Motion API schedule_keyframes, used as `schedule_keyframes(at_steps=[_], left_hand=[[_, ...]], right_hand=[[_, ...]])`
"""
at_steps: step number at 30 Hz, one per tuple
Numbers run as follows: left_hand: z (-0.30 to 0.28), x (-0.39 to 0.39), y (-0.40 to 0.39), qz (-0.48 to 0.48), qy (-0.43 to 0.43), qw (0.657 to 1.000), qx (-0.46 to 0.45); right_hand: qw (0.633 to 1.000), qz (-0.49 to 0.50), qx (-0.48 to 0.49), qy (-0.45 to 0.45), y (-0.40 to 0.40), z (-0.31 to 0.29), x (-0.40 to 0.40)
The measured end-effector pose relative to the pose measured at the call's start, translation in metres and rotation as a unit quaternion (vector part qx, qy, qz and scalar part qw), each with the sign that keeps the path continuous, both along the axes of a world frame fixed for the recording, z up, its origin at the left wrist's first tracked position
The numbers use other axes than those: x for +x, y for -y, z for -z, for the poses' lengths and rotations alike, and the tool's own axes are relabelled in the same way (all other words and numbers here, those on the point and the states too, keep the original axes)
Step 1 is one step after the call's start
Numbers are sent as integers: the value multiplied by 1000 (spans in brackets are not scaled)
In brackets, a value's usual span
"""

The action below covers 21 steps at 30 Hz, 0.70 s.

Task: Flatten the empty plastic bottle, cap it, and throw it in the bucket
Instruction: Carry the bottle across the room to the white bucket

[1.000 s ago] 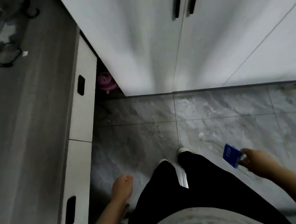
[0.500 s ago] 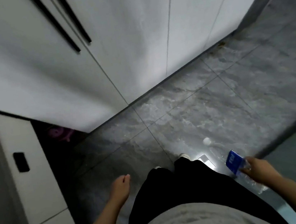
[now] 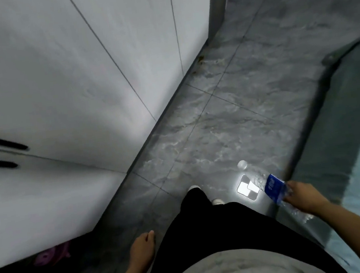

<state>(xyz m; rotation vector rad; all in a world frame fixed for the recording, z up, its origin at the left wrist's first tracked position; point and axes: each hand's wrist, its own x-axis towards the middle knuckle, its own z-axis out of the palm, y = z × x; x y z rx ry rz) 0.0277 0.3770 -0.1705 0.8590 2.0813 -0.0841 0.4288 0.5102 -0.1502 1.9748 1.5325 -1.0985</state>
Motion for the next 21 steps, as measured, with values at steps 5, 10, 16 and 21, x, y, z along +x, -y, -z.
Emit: schedule_keyframes(at_steps=[5, 10, 16, 21], left_hand=[[-4, -19, -75, 80, 9, 997, -15], [-14, -19, -164, 158, 39, 987, 16], [-16, 23, -264, 253, 57, 965, 38], [-16, 83, -328, 302, 64, 951, 24]], right_hand=[[998, 60, -8, 3, 1, 9, 8], [988, 149, -39, 22, 17, 10, 13], [966, 250, -50, 38, 37, 17, 33], [949, 306, -63, 31, 24, 23, 63]])
